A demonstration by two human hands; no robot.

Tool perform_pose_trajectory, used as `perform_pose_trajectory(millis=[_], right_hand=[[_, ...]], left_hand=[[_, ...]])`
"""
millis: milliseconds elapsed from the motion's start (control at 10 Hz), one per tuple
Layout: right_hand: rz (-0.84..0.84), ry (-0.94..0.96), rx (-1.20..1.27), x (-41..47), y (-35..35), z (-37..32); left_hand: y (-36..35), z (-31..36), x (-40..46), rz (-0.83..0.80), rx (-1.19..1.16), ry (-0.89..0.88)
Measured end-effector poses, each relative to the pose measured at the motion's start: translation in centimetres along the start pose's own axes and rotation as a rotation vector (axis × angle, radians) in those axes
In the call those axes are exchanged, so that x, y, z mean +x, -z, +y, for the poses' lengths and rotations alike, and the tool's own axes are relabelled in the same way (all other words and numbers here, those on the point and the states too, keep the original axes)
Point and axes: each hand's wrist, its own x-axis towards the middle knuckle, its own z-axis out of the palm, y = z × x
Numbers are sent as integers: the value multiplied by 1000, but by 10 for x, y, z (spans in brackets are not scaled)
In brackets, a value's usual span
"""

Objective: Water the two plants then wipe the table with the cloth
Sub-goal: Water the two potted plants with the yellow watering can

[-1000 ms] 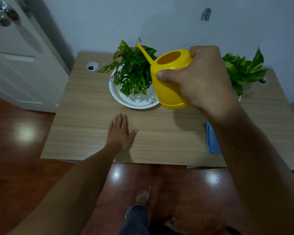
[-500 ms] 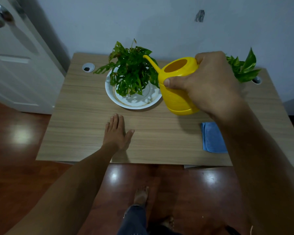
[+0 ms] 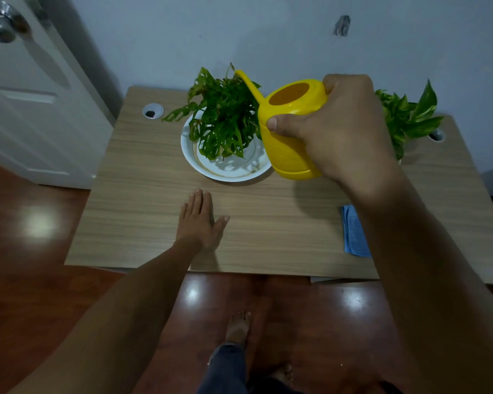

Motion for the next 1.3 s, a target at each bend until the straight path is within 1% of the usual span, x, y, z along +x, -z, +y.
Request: perform_pose_trajectory(millis=[300, 500, 600, 700, 1000, 1300], right_hand=[[-66, 6, 33, -3, -4, -4], [-89, -16, -2, -4, 1, 2], [-87, -23, -35, -2, 4, 5], [-51, -35, -70, 0, 6, 7], [19, 14, -90, 6, 3, 1], [-37, 34, -16, 5, -3, -5]], left_hand=[[-2, -1, 2, -2, 16, 6], [-6, -4, 3, 7, 20, -1], [-7, -4, 3, 15, 20, -8], [-7, -4, 3, 16, 27, -9], [-5, -2, 2, 8, 24, -5], [-6, -4, 3, 10, 16, 2]])
